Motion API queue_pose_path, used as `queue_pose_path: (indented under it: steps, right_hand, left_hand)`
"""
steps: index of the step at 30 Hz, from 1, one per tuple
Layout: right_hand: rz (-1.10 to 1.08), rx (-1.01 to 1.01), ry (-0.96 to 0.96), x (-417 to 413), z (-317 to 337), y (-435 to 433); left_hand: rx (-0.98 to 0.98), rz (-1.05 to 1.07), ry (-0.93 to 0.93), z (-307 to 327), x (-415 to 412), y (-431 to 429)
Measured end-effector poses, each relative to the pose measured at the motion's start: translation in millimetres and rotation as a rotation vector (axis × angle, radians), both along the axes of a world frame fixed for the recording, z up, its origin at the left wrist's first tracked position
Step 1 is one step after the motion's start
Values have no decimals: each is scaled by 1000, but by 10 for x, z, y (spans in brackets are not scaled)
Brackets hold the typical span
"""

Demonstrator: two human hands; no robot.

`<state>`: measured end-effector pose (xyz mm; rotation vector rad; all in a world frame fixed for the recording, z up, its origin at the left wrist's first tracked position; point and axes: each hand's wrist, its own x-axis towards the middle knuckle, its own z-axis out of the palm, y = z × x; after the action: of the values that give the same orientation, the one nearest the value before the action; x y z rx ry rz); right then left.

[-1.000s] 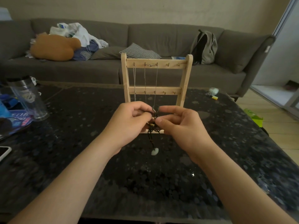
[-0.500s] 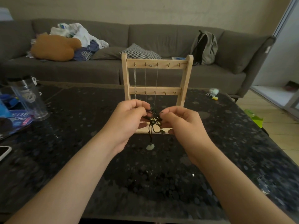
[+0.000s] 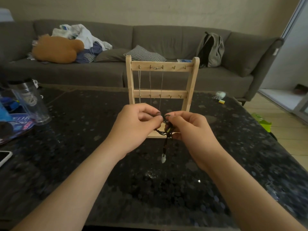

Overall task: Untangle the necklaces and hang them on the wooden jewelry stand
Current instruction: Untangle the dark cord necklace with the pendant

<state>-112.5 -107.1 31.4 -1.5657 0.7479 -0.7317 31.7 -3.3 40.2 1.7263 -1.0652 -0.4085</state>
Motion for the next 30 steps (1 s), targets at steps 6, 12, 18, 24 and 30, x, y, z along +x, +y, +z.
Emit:
queue_pose_path:
  steps: [6, 12, 18, 24, 30]
  right_hand:
    - [25, -45, 18, -9, -15, -11]
    - [72, 47, 0, 5, 8, -3]
    - [85, 92, -47, 24, 8, 4]
    - [-16, 154, -35, 54, 8, 17]
    - [73, 302, -134, 45, 2, 17]
  left_hand:
    - [6, 15, -84, -22, 8, 3]
    - [57, -78, 35, 9, 16, 21]
    - [90, -66, 241, 29, -3, 8]
    - [15, 58, 493, -44, 61, -86]
    - [-40, 65, 689, -1, 42, -83]
